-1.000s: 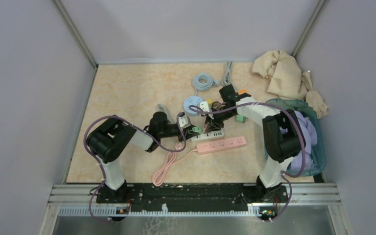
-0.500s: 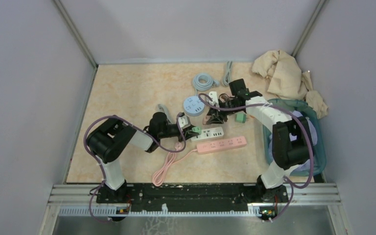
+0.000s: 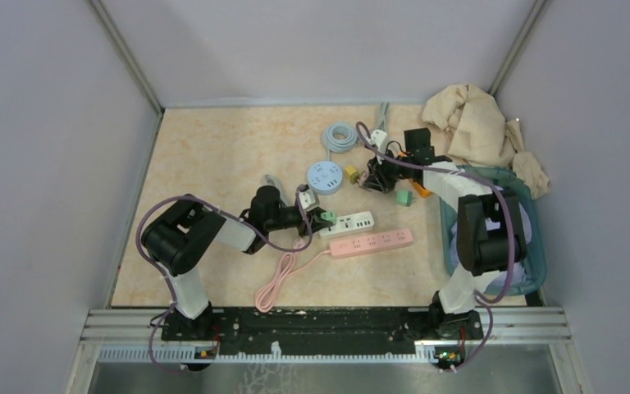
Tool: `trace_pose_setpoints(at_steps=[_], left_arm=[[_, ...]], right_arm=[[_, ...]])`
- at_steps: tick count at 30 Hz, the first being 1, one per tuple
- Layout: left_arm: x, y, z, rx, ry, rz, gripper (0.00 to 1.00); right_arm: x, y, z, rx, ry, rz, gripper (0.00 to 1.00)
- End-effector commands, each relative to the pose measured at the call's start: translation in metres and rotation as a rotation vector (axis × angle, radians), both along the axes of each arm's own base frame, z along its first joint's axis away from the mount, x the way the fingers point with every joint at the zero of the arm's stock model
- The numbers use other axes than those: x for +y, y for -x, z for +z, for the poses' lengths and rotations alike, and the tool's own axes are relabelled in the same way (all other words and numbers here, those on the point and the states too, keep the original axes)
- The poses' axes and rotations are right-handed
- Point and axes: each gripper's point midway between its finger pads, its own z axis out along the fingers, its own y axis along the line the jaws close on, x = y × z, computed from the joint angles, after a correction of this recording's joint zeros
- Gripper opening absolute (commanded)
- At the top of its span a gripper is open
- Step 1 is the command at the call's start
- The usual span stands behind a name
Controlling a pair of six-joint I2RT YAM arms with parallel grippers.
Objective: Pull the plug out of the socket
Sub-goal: Place the plug at the center of the board.
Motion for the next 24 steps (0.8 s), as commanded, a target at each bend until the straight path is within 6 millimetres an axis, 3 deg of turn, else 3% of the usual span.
trace_pose_setpoints(at_steps=[1, 5, 11, 14, 19, 24], left_arm=[[0.006, 0.006, -0.01, 0.094, -0.034, 0.019, 0.28], [0.006, 0.006, -0.004, 0.086, -0.028, 0.027, 0.4], [0.007, 0.006, 0.019, 0.04, 0.006, 0.043, 0.61], [0.008, 0.007, 0.035, 0.01, 0.029, 0.049, 0.67], [0.016, 0.014, 0.063, -0.04, 0.053, 0.059, 0.68], [0.029, 0.034, 0.078, -0.014, 0.079, 0.061, 0.68]], right_arm=[[-0.009, -0.029, -0.018, 0.09, 0.016, -0.167, 0.12], [-0.013, -0.034, -0.031, 0.14, 0.037, -0.215, 0.19], [-0.023, -0.041, -0.029, 0.12, 0.069, -0.288, 0.54], [-0.026, -0.044, -0.018, 0.086, 0.07, -0.301, 0.62], [-0.025, -0.042, 0.015, -0.004, 0.052, -0.276, 0.63], [-0.005, -0.015, 0.059, -0.134, -0.051, -0.098, 0.63]])
